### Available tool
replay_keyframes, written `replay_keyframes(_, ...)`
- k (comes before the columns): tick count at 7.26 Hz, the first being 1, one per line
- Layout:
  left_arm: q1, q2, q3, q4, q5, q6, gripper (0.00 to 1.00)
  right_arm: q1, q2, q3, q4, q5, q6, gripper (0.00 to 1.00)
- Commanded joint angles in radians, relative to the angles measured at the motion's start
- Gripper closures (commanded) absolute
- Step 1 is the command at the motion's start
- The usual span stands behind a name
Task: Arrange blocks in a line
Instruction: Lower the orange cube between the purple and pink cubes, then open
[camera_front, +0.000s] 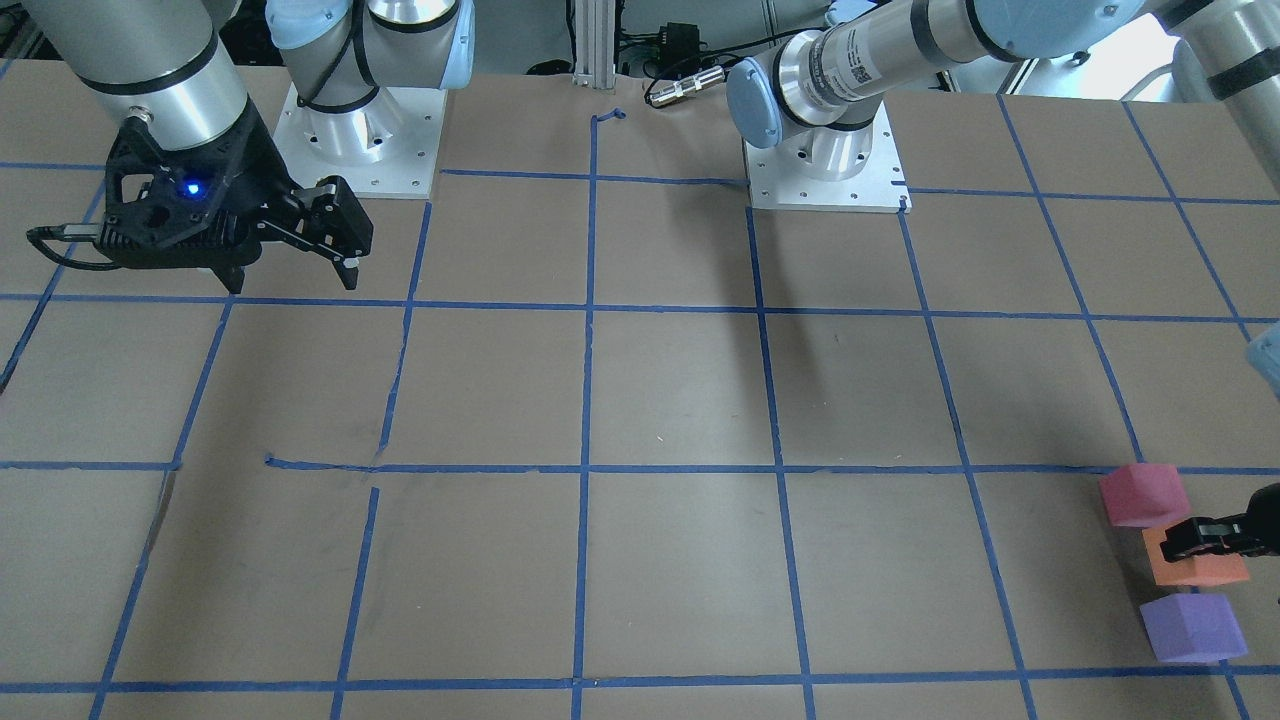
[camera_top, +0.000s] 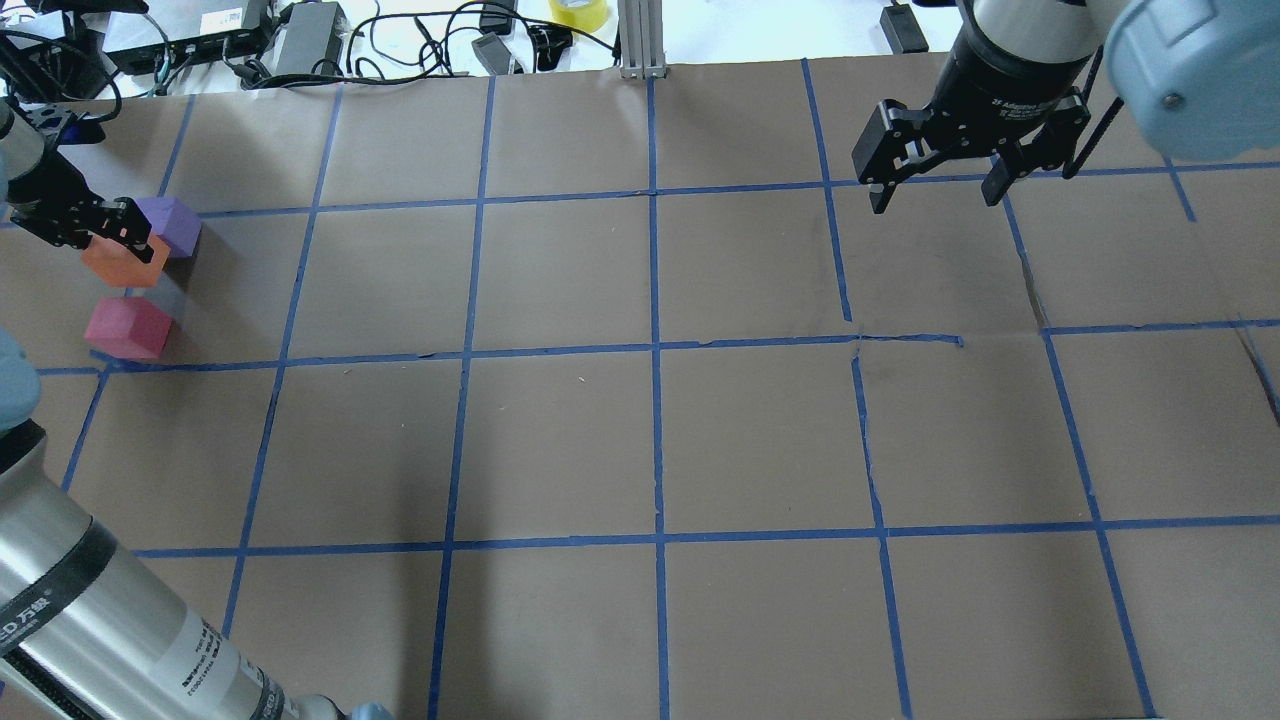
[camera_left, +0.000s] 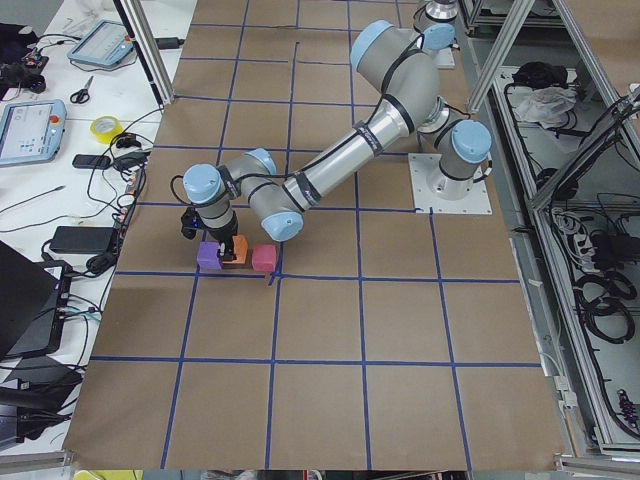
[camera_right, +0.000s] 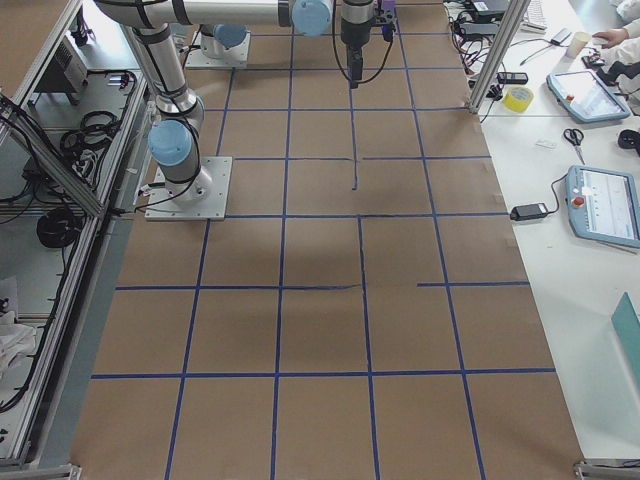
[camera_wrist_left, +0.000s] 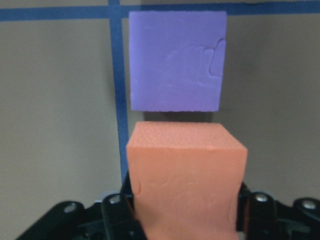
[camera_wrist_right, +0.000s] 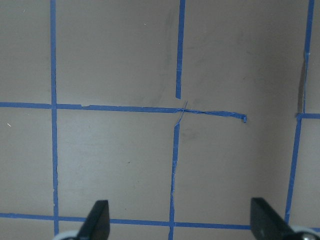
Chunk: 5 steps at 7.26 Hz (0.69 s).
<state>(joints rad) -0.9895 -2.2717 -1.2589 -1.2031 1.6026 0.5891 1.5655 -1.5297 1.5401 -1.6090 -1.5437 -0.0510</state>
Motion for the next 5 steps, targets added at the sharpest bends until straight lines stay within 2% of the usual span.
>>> replay_keyframes(1, -0.001, -0.017, -0.011, 0.025, 0.0, 0.0, 1.0, 0.001, 0.0, 0.0, 0.0, 0.001, 0.0, 0.0)
replay_keyframes(5, -0.001, -0.031, -0.043, 0.083, 0.0, 0.015, 1.0, -0.002, 0.0, 0.0, 0.0, -0.001, -0.001, 0.0)
